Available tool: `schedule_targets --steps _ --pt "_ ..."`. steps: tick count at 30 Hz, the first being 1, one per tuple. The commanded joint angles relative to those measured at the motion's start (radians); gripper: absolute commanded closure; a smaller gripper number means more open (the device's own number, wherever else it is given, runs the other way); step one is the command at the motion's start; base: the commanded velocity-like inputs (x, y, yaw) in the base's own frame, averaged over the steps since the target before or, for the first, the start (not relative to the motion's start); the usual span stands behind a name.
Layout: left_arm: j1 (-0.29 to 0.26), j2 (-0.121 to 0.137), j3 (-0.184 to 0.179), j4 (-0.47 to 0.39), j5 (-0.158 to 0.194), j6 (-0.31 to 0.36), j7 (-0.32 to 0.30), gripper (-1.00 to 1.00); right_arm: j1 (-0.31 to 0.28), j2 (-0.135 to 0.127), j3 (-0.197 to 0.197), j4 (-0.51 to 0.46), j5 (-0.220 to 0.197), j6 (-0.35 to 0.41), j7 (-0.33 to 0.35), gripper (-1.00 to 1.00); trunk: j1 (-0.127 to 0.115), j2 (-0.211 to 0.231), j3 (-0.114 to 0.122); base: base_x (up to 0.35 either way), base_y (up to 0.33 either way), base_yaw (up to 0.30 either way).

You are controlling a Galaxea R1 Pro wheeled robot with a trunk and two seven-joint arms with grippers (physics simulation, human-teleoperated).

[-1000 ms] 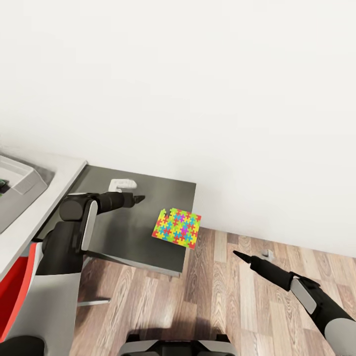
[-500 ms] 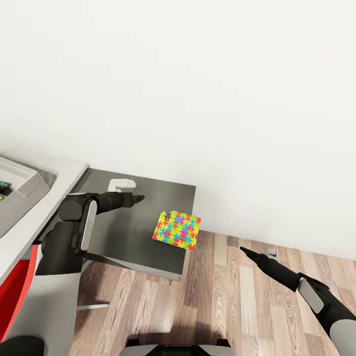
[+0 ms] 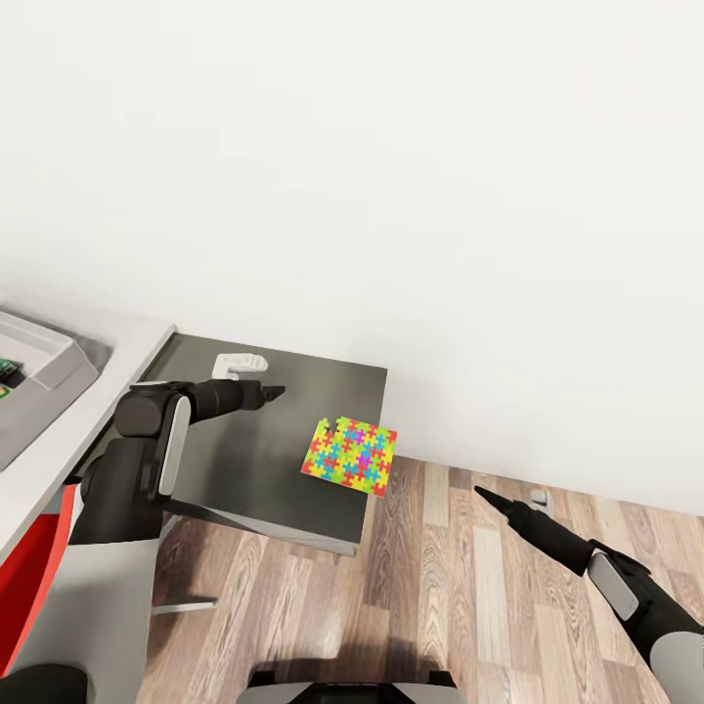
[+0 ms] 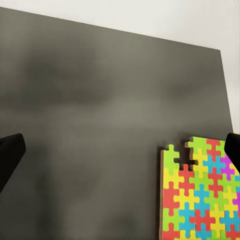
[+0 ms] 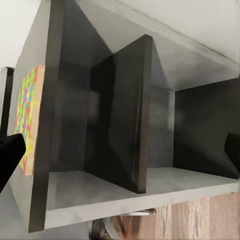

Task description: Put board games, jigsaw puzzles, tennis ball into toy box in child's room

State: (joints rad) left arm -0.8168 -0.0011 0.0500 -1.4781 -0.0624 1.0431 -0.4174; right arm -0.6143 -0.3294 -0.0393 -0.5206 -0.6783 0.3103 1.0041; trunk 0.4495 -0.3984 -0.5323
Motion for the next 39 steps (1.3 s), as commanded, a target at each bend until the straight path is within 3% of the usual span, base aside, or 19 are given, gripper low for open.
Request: schedule_targets --steps 1,12,39 --pt "-0.001 0.000 0.001 -0.001 -0.007 0.004 -0.007 -1.00 -0.001 0.000 0.000 0.000 -0.007 0.005 0.002 -1.00 0.001 -0.002 -0.001 0.000 0.000 0.000" --pt "-0.001 -0.001 -0.002 -0.001 -0.007 0.004 -0.007 -1.00 -0.001 0.004 0.001 0.001 -0.009 -0.011 0.003 -1.00 0.001 -0.002 0.001 0.000 0.000 0.000" --pt "-0.001 -0.006 -0.007 -0.001 -0.008 0.004 -0.007 -1.00 -0.001 0.006 0.001 0.001 -0.007 -0.014 0.004 -1.00 0.001 -0.002 0.043 -0.038 0.000 0.000"
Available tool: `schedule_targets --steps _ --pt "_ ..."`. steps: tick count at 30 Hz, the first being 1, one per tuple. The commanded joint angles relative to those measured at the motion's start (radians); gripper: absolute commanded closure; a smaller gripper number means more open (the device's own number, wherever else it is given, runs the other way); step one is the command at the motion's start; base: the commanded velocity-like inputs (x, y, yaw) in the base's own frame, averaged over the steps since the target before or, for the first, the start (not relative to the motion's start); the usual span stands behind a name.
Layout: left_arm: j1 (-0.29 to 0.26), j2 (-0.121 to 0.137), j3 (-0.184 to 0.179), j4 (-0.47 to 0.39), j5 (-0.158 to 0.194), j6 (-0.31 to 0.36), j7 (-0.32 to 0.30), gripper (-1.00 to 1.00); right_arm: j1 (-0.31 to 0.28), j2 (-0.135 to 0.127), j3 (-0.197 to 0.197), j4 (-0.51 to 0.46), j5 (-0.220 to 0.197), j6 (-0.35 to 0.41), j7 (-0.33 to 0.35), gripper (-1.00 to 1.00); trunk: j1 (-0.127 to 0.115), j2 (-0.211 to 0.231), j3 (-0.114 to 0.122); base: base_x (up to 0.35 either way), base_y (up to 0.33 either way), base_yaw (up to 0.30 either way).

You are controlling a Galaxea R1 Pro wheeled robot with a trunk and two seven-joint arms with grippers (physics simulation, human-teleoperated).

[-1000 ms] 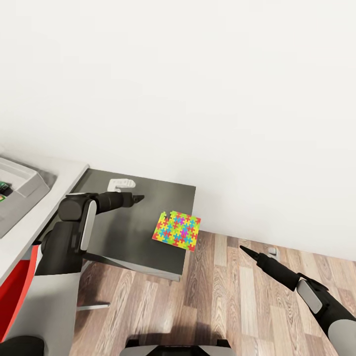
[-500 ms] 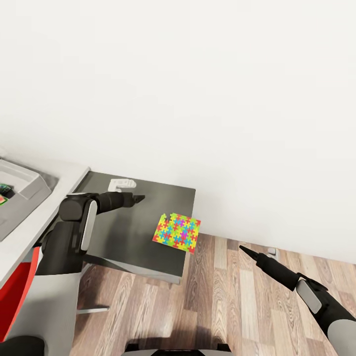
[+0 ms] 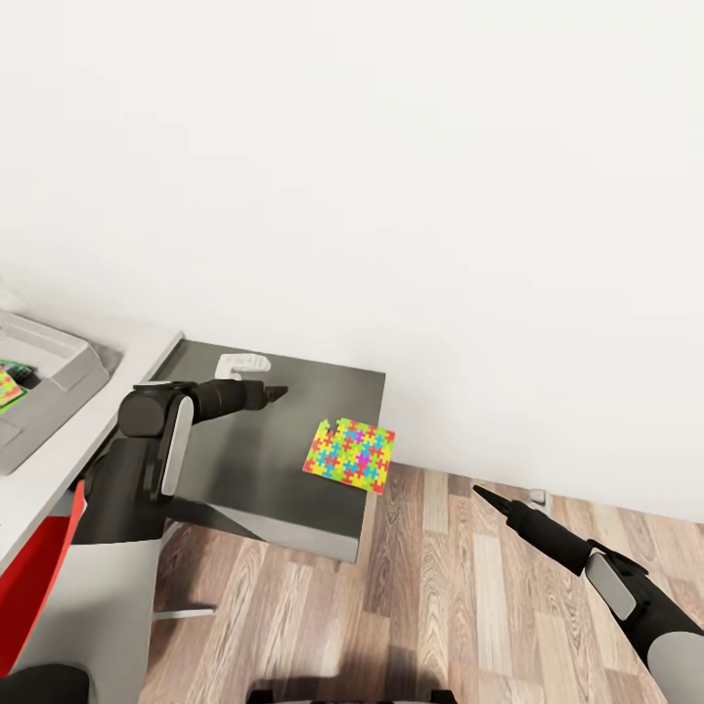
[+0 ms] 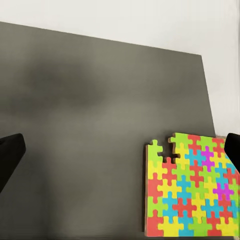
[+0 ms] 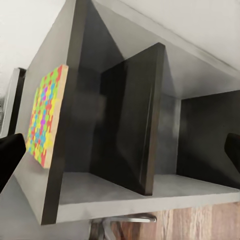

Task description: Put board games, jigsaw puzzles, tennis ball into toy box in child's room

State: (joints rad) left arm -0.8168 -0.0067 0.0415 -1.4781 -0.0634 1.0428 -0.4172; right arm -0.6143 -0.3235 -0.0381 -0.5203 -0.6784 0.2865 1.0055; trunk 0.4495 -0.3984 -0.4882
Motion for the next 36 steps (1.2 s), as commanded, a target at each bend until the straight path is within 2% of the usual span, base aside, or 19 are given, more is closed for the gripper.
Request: schedule_targets --steps 1,36 --pt "-0.001 -0.001 0.002 -0.001 -0.007 0.004 -0.008 -1.00 -0.001 0.000 0.000 0.000 -0.007 0.010 0.002 -1.00 0.000 -0.002 0.000 -0.051 0.000 0.000" --pt "-0.001 -0.003 0.000 -0.001 -0.007 0.004 -0.008 -1.00 0.000 0.000 0.000 0.000 -0.007 0.010 0.001 -1.00 0.000 -0.002 0.057 -0.005 0.000 0.000"
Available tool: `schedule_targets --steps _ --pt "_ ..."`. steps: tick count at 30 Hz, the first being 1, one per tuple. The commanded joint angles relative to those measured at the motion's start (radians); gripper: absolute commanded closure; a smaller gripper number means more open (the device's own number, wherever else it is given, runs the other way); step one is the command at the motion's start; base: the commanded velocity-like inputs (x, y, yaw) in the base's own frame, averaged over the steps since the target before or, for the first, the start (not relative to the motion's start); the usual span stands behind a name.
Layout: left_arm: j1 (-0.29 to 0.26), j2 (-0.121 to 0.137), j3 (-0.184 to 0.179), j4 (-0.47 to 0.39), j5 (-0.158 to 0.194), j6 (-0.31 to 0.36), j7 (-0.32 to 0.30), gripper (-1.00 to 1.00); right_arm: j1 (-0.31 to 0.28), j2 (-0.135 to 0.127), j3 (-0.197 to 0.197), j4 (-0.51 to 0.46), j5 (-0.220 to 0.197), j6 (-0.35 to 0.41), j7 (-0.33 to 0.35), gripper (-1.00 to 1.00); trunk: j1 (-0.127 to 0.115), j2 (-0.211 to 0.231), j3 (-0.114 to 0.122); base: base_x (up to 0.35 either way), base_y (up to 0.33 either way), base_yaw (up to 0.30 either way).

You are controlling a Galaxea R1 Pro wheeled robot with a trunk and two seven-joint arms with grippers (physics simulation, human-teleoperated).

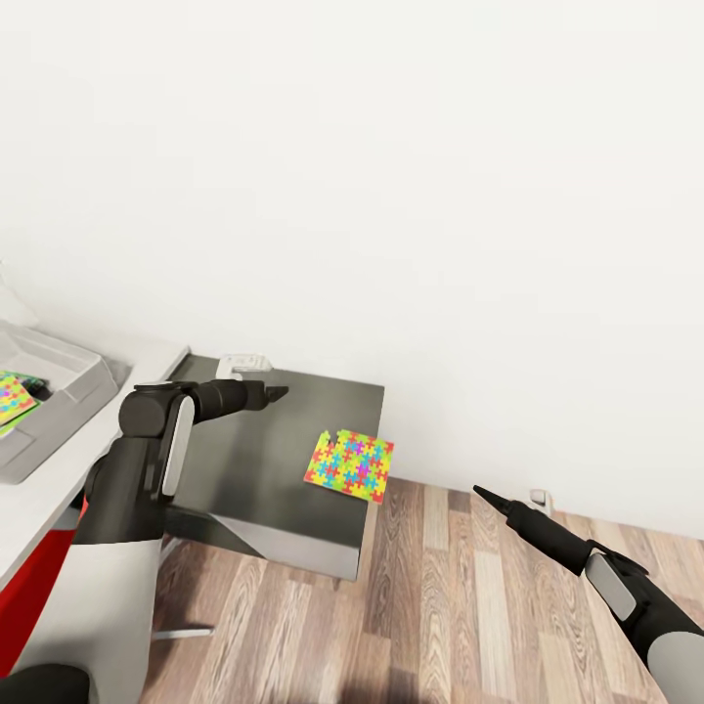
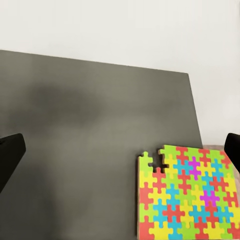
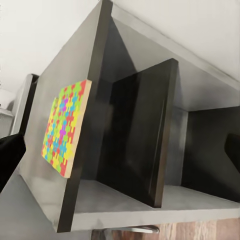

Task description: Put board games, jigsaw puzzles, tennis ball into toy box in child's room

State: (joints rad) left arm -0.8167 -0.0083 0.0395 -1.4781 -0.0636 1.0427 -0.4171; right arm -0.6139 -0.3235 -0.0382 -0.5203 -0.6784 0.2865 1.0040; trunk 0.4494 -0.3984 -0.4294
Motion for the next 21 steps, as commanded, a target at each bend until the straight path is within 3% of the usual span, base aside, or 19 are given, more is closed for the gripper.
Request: schedule_targets --steps 1,21 --pt "-0.001 -0.001 0.002 -0.001 -0.007 0.004 -0.008 -1.00 0.000 0.000 0.000 0.000 -0.007 0.010 0.002 -1.00 0.001 -0.002 0.000 0.000 0.000 0.000" --pt "-0.001 -0.001 0.002 0.000 -0.007 0.004 -0.008 -1.00 -0.001 0.000 0.000 0.000 -0.007 0.010 0.002 -1.00 0.001 -0.002 0.033 0.000 0.000 0.000"
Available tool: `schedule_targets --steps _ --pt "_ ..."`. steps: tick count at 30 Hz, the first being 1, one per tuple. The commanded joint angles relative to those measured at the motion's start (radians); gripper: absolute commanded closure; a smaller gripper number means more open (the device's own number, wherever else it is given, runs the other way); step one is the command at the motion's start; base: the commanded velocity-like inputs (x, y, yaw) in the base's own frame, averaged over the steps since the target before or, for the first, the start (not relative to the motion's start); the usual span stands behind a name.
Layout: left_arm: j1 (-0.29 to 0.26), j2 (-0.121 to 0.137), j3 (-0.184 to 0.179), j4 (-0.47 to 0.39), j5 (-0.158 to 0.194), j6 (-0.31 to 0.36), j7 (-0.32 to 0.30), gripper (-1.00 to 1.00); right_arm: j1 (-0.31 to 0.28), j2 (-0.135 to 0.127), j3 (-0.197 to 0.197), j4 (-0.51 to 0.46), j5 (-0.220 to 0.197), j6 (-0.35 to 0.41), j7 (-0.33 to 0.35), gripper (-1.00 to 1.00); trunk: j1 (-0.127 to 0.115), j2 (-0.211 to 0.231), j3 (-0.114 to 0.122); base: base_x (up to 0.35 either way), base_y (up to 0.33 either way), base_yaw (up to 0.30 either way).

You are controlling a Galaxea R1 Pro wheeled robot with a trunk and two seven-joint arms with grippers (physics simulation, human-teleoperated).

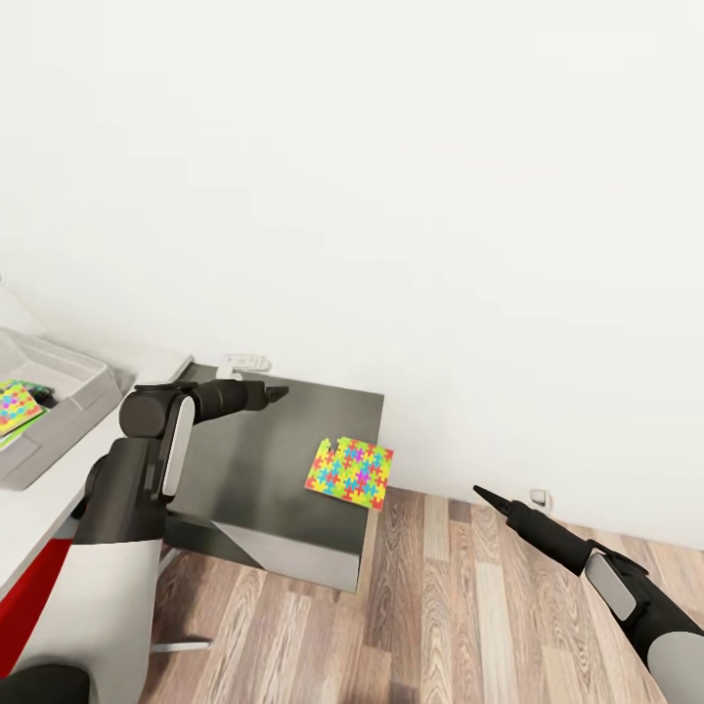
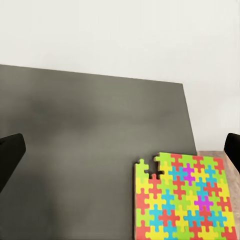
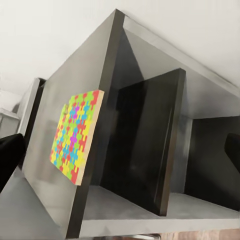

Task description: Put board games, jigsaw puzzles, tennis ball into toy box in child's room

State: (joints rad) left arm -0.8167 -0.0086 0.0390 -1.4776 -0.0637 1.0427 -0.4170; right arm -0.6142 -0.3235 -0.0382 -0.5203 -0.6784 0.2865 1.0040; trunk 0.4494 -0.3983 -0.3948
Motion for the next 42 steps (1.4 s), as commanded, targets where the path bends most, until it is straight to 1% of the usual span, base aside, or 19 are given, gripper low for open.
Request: schedule_targets --steps 1,42 --pt "-0.001 -0.001 0.002 0.000 -0.007 0.004 -0.008 -1.00 0.000 0.000 0.000 0.000 -0.007 0.010 0.002 -1.00 0.001 -0.002 0.000 0.000 0.000 0.000" --pt "0.005 -0.003 0.000 0.000 -0.007 0.004 -0.008 -1.00 0.000 0.000 0.000 0.002 -0.007 0.009 0.002 -1.00 0.001 -0.002 0.067 0.000 0.000 0.000"
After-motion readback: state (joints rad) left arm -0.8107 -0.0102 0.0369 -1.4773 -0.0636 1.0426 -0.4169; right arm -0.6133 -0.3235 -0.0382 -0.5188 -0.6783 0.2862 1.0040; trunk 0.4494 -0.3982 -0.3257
